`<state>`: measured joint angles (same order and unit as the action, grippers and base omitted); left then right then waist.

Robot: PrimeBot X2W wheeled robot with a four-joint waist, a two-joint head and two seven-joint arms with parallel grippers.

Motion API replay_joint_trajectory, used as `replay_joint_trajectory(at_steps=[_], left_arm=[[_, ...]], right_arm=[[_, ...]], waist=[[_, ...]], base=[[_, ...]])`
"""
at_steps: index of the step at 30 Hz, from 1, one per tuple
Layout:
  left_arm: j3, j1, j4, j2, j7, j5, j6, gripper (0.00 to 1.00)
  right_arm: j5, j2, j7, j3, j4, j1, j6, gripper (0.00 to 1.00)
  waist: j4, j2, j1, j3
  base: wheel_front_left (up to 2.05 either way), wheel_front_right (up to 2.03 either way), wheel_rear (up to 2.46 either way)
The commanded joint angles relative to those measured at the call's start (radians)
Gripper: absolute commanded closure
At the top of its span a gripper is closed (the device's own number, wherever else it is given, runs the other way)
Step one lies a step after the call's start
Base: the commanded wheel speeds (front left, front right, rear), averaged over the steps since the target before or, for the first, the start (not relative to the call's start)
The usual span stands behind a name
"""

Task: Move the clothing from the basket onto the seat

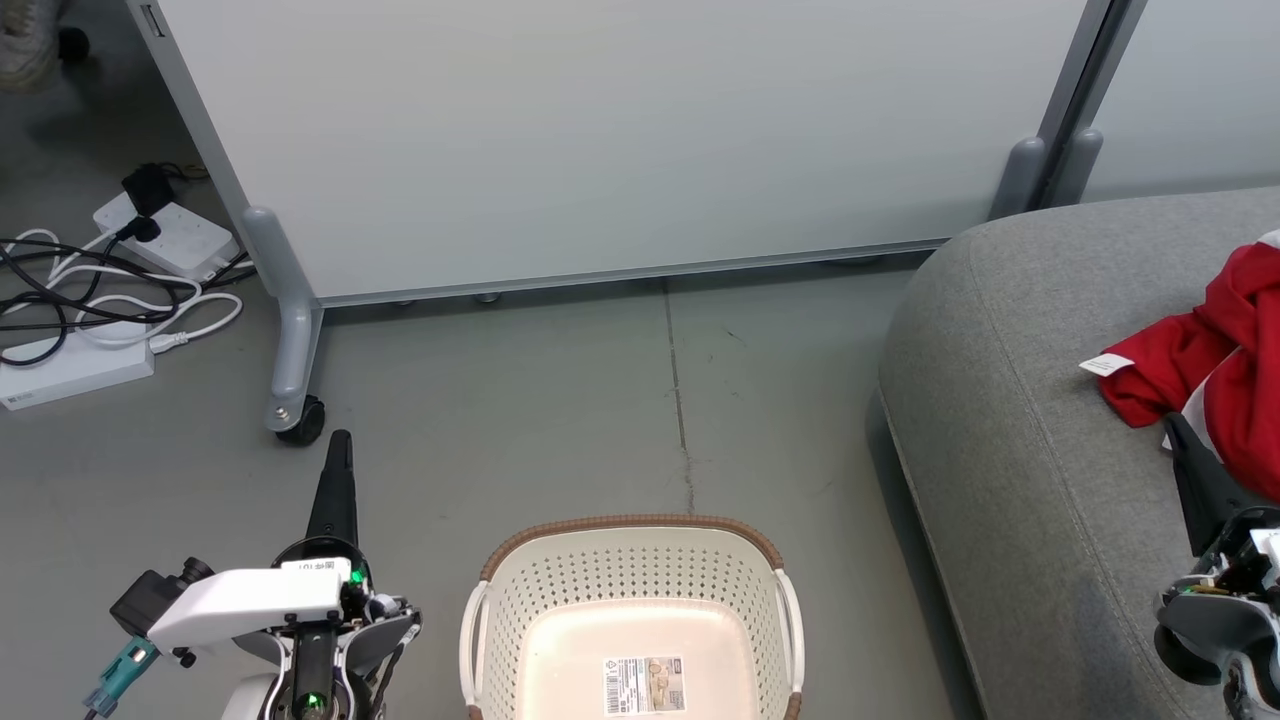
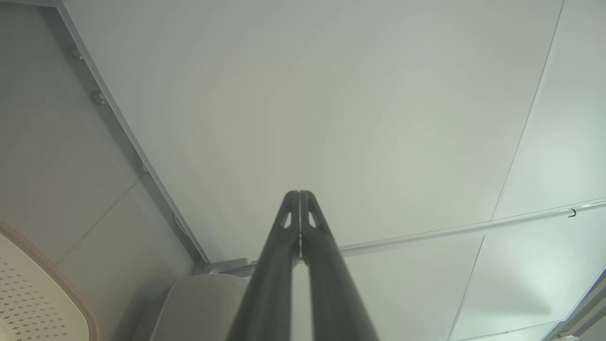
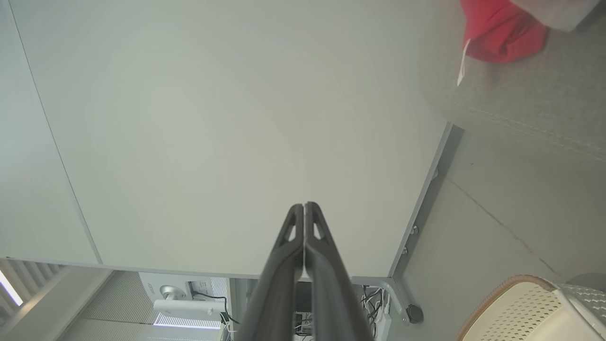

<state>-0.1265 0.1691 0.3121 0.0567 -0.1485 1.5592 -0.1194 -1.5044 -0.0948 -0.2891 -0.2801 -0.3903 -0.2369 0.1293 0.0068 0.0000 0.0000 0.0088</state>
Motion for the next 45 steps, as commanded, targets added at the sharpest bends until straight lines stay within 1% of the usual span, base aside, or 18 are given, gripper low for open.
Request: replay_joint_trajectory(at_steps=[1, 12, 45], left_arm=[[0.006, 0.022, 0.0, 0.002, 0.004, 0.02, -0.007, 1.0], [0.009, 0.031, 0.005, -0.006, 0.01, 0.093, -0.015, 1.0], [0.008, 0.03, 0.004, -0.006, 0.01, 0.09, -0.014, 1.0]], right_arm=[[-0.022, -0.008, -0.011, -0.007, -0.005, -0.016, 0.002, 1.0], [-0.095, -0.009, -0.035, -0.027, -0.032, -0.039, 0.002, 1.0], [-0.079, -0.001, -0.042, -0.038, -0.031, -0.038, 0.002, 1.0]], waist=[[-0.001, 0.0, 0.0, 0.0], [-0.006, 0.0, 0.0, -0.002], [-0.006, 0.0, 0.0, -0.002]], base=[[0.0, 0.0, 0.0], [0.0, 0.0, 0.0], [0.0, 0.0, 0.0]])
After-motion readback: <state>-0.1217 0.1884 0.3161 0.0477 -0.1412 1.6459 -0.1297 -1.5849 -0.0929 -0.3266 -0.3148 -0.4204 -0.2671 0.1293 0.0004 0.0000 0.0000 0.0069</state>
